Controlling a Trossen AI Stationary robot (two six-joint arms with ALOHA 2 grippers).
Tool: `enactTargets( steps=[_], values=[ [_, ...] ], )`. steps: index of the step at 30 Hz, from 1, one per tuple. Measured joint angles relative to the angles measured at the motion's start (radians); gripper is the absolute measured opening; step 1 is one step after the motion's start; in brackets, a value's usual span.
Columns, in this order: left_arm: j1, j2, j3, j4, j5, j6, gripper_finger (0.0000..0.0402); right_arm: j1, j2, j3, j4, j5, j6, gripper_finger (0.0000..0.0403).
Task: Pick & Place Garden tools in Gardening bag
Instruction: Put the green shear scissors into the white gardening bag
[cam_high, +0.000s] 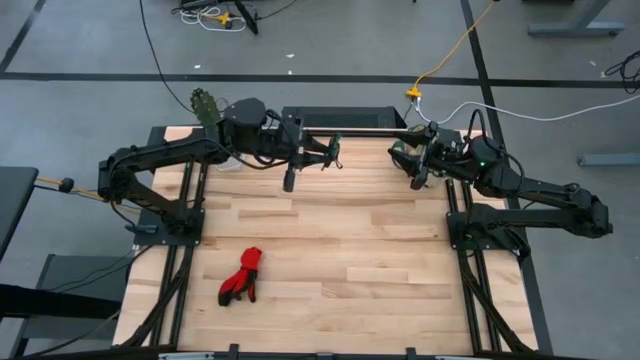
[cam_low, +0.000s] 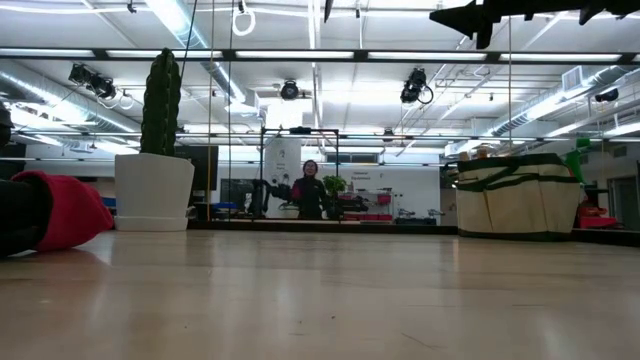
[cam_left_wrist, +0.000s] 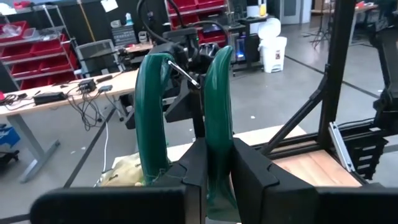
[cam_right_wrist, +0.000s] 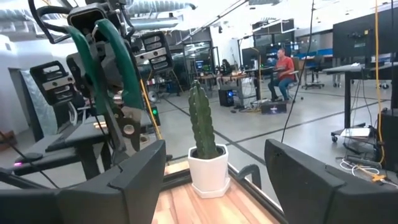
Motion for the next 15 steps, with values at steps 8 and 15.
enactTargets(
  steps=[8, 15],
  values=[
    [0.0, 0.0, 0.0, 0.0, -0.028, -0.019, 0.0053, 0.0, 0.005, 0.046, -0.068, -0.015, 0.041, 0.0276],
    [0.0, 0.0, 0.0, 0.002, -0.032, -0.023, 0.0053, 0.0, 0.076, 0.244, -0.266, -0.009, 0.021, 0.0276]
  ],
)
